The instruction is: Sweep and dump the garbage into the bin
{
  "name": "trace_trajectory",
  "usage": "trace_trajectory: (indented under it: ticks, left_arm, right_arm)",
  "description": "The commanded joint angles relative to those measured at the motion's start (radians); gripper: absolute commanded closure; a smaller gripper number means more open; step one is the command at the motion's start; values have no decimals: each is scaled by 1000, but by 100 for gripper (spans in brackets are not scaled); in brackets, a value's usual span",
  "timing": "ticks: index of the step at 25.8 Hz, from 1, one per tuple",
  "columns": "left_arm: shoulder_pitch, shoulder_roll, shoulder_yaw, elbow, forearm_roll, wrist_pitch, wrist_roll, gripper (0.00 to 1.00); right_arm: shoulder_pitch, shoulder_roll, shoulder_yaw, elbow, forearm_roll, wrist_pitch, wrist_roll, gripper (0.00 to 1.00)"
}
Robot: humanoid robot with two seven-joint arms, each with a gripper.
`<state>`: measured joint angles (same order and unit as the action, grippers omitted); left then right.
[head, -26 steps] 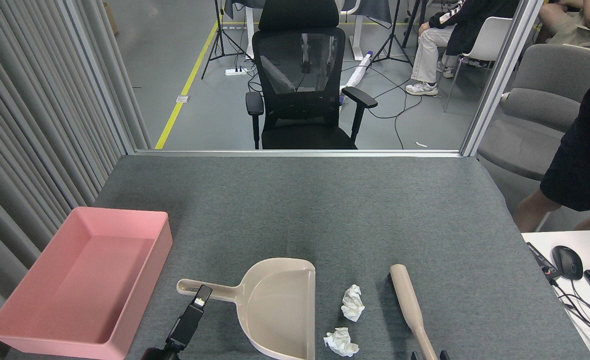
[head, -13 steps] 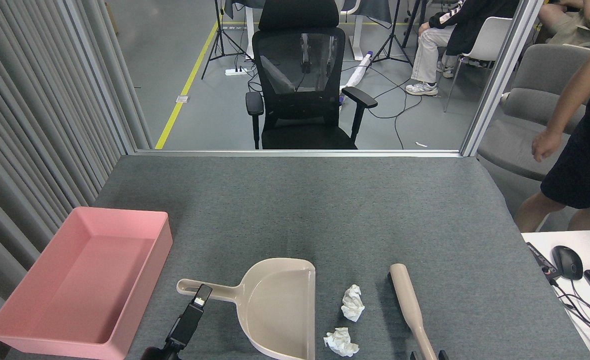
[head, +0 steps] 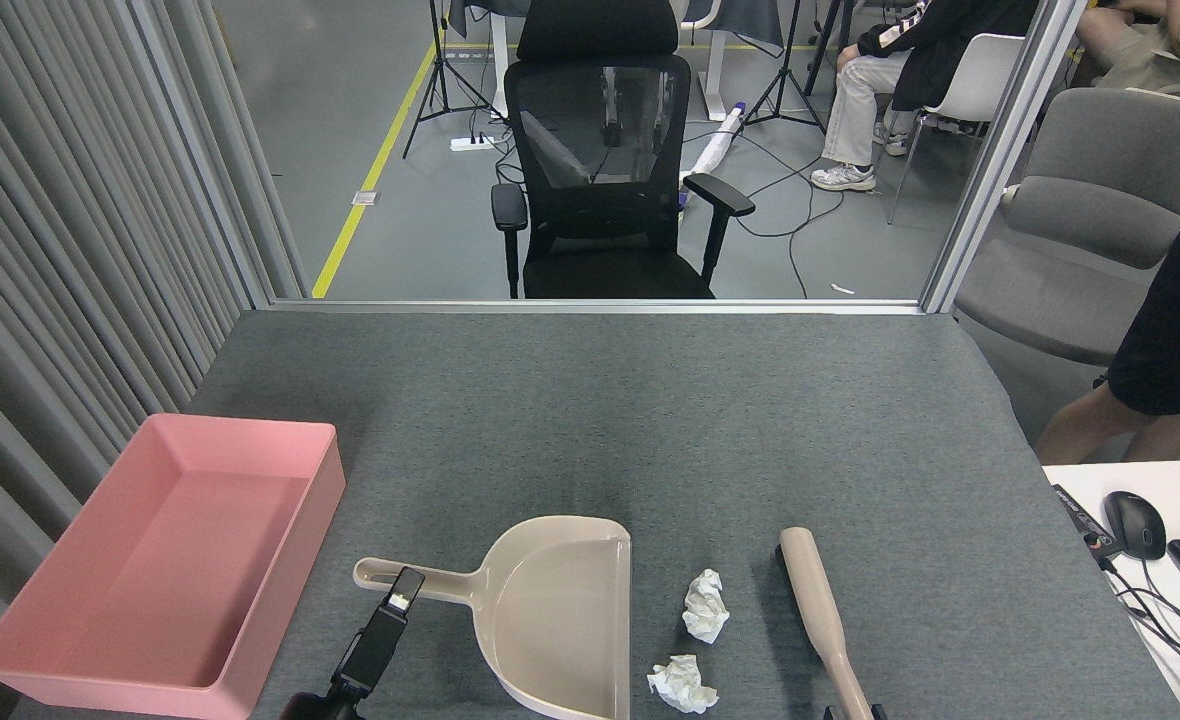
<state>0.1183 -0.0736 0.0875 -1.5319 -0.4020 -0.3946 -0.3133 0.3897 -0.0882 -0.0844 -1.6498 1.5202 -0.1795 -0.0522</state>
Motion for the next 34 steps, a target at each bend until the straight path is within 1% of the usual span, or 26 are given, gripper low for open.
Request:
trace_trajectory:
  ticks: [1,11,13,21,28,31,34]
  left_arm:
    - [0,0,1,-4,0,0,0,1]
    - [1,2,1,-4,0,-18,0,1]
    - [1,2,1,-4,0,-18,0,1]
    - [1,2,1,-4,0,-20,0,1]
    - [1,2,1,-2,0,-20,0,1]
    - [1,2,0,-2,0,-20,0,1]
    - [1,2,1,-2,0,-20,0,1]
  right_arm:
    - [0,-2,0,1,0,0,3,64]
    - [-2,-2,0,1,-2,-5,3,63]
    - [-3,-2,0,1,-2,-5,3,60]
    - [-9,-5,0,1,0,-5,3,60]
    - [-17,-7,0,1,2,-5,3,53]
    - [-17,-7,0,-1,3,-5,3,51]
    - [-17,-7,0,1,3,-5,3,51]
